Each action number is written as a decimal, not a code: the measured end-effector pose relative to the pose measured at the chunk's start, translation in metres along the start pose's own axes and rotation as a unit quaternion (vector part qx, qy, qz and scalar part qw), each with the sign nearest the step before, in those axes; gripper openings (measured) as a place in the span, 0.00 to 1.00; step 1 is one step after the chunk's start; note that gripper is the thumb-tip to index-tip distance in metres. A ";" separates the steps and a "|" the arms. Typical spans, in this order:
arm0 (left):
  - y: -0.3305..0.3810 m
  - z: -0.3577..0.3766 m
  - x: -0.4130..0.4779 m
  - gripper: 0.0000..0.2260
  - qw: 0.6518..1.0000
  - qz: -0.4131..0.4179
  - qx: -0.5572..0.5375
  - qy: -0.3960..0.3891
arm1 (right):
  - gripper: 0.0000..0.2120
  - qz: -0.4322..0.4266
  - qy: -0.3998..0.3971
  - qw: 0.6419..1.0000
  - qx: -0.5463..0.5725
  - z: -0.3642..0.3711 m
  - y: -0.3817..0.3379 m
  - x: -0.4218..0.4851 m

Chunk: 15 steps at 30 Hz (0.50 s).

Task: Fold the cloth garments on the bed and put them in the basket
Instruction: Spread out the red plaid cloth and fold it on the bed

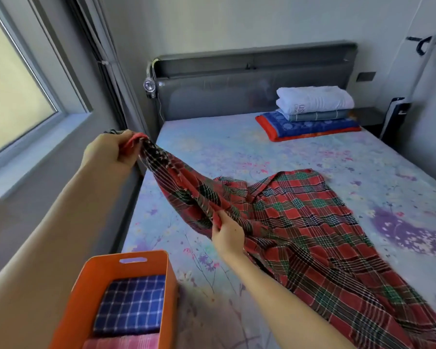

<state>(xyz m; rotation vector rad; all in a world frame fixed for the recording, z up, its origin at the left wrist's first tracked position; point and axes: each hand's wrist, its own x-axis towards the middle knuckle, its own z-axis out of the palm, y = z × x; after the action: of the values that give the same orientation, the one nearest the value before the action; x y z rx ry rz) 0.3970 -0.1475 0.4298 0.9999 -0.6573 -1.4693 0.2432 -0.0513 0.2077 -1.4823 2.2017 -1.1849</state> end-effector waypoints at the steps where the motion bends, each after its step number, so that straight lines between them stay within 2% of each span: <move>1: 0.004 -0.001 0.003 0.09 1.000 0.004 -0.006 0.002 | 0.08 0.006 -0.017 1.000 0.012 -0.006 0.000 0.004; 3: 0.021 -0.009 0.014 0.10 0.999 0.035 -0.005 0.017 | 0.07 -0.001 -0.068 0.997 0.023 -0.020 -0.015 0.009; 5: 0.036 -0.018 0.020 0.12 0.997 0.071 0.009 0.027 | 0.06 -0.029 -0.186 0.979 0.077 -0.041 -0.041 0.003; 6: 0.044 -0.022 0.017 0.14 0.995 0.090 0.028 0.014 | 0.05 -0.043 -0.272 0.952 0.133 -0.052 -0.056 -0.001; 8: 0.059 -0.027 0.016 0.15 0.994 0.101 0.048 0.011 | 0.06 -0.023 -0.418 0.870 0.258 -0.072 -0.083 -0.010; 9: 0.068 -0.033 0.009 0.15 0.991 0.112 0.075 0.014 | 0.06 0.000 -0.444 0.842 0.307 -0.078 -0.091 -0.011; 10: 0.072 -0.038 0.008 0.16 0.986 0.123 0.109 0.017 | 0.05 0.022 -0.440 0.836 0.328 -0.081 -0.092 -0.008; 11: 0.076 -0.042 0.002 0.18 0.981 0.128 0.145 0.011 | 0.05 0.032 -0.422 0.849 0.318 -0.082 -0.093 -0.008; 12: 0.081 -0.047 -0.004 0.21 0.985 0.114 0.132 0.005 | 0.08 0.033 -0.415 0.862 0.290 -0.080 -0.093 -0.011; 14: 0.081 -0.067 0.003 0.24 0.984 0.106 0.138 0.040 | 0.10 0.034 -0.444 0.861 0.245 -0.076 -0.092 -0.023; 15: 0.079 -0.073 0.007 0.22 0.980 0.093 0.162 0.066 | 0.08 0.028 -0.462 0.855 0.234 -0.075 -0.094 -0.030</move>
<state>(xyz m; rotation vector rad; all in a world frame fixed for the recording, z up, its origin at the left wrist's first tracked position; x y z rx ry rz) 0.4998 -0.1559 0.4608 1.2386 -0.8862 -1.1427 0.2762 -0.0039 0.3172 -1.3368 1.1898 -0.6660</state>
